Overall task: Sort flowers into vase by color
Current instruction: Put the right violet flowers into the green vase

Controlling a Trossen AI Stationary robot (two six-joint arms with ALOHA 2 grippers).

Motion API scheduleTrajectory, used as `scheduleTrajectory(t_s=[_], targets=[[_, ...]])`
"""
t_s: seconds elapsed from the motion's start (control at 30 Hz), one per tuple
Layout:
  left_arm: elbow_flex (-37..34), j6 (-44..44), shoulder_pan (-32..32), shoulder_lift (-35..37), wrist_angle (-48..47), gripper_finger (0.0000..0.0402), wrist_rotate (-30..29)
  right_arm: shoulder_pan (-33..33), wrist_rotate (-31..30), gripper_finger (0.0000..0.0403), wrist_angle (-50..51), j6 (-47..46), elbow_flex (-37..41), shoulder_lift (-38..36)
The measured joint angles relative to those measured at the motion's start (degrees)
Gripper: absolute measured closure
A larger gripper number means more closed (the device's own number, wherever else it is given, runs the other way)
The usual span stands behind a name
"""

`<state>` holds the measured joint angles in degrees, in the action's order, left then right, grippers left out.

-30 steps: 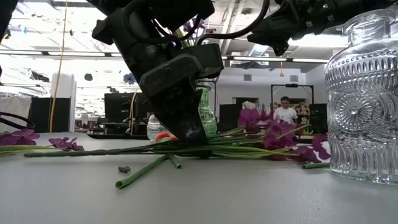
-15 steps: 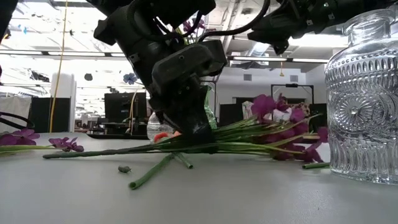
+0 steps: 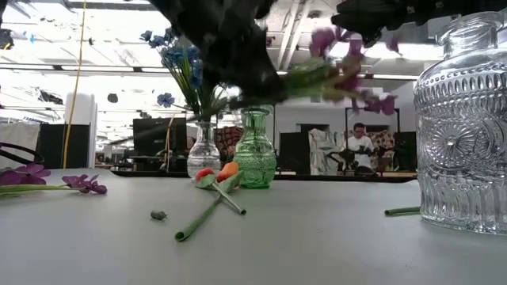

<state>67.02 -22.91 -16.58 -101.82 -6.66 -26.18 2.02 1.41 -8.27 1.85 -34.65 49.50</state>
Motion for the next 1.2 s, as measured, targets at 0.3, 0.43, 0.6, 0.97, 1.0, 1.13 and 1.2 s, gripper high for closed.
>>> scheduleTrajectory(t_s=[0.3,0.43,0.6,0.97,1.0,1.13,1.2], targets=[[0.0,3.0,-1.4,6.3,1.2,0.0399,-10.3,0.0,-1.8,0.023,4.0,0.1,0.0,-7.2],[0.0,7.0,-1.4,9.6,5.0,0.0399,-13.7,0.0,-1.9,0.023,4.9,-0.1,0.0,-8.7],[0.0,13.0,-1.4,13.3,10.4,0.0399,-14.0,0.0,-1.9,0.023,4.9,-2.8,0.0,-8.5],[0.0,23.3,-0.1,14.9,22.3,0.0399,-14.6,-2.2,-1.5,0.023,-6.1,-2.9,0.0,1.1],[0.0,23.8,0.1,14.9,22.7,0.0399,-14.6,-2.7,-1.4,0.023,-8.7,-2.1,0.0,2.5],[0.0,25.7,0.9,14.8,24.9,0.0399,-12.5,-4.6,-1.3,0.023,-18.4,0.1,0.0,7.6],[0.0,25.7,1.3,14.8,25.2,0.0399,-11.4,-5.2,-1.3,0.023,-22.5,0.1,0.0,10.1]])
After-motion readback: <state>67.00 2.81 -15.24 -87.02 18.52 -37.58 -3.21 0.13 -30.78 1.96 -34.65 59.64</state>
